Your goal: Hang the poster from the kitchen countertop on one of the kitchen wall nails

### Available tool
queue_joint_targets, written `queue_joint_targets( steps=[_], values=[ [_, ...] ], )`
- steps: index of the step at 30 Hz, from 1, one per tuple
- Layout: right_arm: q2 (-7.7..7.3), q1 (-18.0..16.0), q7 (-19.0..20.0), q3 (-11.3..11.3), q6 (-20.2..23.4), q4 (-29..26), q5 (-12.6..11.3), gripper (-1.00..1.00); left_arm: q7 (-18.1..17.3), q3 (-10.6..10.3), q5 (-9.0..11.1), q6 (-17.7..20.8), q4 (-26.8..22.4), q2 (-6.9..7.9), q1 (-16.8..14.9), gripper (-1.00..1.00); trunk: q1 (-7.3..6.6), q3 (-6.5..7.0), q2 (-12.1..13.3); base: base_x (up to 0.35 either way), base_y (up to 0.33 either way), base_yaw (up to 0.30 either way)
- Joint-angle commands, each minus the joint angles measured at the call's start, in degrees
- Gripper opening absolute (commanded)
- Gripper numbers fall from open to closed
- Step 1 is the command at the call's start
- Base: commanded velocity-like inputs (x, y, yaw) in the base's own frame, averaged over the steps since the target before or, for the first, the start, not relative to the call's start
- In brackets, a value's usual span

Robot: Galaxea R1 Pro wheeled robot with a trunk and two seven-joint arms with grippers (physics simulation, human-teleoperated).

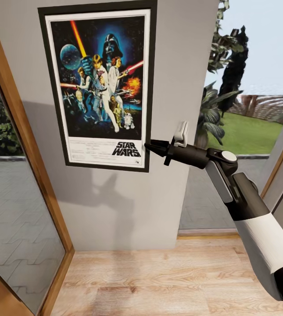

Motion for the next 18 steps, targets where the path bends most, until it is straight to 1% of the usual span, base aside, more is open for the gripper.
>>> queue_joint_targets(
  steps=[1,12,18],
  values=[
    [-0.05,-0.1,0.0,0.1,0.5,0.0,-0.6,-1.0,-0.3,0.1,0.3,0.6,0.0,-0.02,0.0,1.0,0.04,-0.13,-0.1,0.0,0.0,0.0],
    [-0.05,-0.1,0.1,0.1,0.6,0.1,-0.6,-1.0,-0.2,0.1,0.3,0.6,0.0,0.0,0.0,1.0,0.04,-0.13,-0.1,0.006,0.0,0.0],
    [-0.05,-0.1,0.0,0.1,0.6,0.1,-0.6,-1.0,-0.2,0.1,0.3,0.6,0.0,0.0,0.0,1.0,0.04,-0.13,-0.1,0.18,0.0,0.0]
  ],
)
